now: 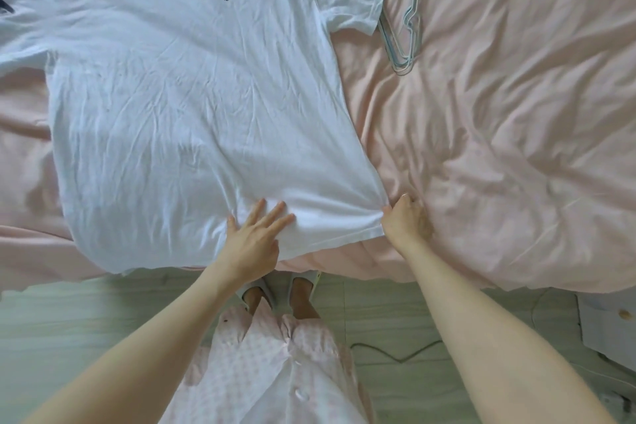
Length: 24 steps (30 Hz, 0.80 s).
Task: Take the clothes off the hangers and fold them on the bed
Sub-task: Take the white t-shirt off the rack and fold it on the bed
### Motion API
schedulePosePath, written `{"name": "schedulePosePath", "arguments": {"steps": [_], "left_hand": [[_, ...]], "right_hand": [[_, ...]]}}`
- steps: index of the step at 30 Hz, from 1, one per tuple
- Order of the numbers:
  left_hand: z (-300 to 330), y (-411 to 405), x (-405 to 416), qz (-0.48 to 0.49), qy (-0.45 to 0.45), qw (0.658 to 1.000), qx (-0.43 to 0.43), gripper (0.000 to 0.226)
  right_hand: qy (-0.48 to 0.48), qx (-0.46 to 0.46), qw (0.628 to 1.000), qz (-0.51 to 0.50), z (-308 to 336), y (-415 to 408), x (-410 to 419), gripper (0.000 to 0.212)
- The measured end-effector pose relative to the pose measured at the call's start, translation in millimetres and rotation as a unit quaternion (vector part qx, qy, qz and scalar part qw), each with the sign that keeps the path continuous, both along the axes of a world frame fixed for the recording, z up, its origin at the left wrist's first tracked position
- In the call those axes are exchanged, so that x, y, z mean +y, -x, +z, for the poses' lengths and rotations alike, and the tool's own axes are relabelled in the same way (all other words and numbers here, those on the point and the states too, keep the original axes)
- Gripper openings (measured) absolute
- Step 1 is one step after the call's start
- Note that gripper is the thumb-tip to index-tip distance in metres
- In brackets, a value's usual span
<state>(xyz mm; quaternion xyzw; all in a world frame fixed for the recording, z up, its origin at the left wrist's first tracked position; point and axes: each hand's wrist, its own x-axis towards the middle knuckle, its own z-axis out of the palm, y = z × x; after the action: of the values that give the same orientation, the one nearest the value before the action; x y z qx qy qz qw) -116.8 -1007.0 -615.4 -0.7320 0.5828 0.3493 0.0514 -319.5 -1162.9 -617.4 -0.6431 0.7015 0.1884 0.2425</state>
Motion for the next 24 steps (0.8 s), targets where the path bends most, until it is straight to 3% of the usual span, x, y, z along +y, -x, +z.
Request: {"name": "schedulePosePath", "arguments": {"steps": [3,6,10,14,17,24], "left_hand": [[8,-8,12,0.146,0.126,0.98,0.047,0.04],[13,-24,28,0.27,0.167,0.946,0.069,0.034],[13,-73,56,0.446,0.21,0.87,0.017,0.029],[0,-149,111,0.586,0.198,0.782,-0.073,0.034],[-6,-181,133,0.627,0.157,0.761,-0.057,0.031],[-5,-192,138,0.629,0.144,0.764,0.016,0.027]], "right_hand": [[0.12,-0.021,0.99,0.064,8,-19,7,0.036],[0.17,-0.105,0.969,0.147,15,-49,20,0.037],[0.102,-0.127,0.953,0.254,18,-102,54,0.046],[0.018,-0.104,0.963,0.249,13,-147,90,0.054],[-0.026,-0.067,0.968,0.242,10,-147,96,0.056],[-0.032,-0.021,0.973,0.228,-3,-150,114,0.057]]}}
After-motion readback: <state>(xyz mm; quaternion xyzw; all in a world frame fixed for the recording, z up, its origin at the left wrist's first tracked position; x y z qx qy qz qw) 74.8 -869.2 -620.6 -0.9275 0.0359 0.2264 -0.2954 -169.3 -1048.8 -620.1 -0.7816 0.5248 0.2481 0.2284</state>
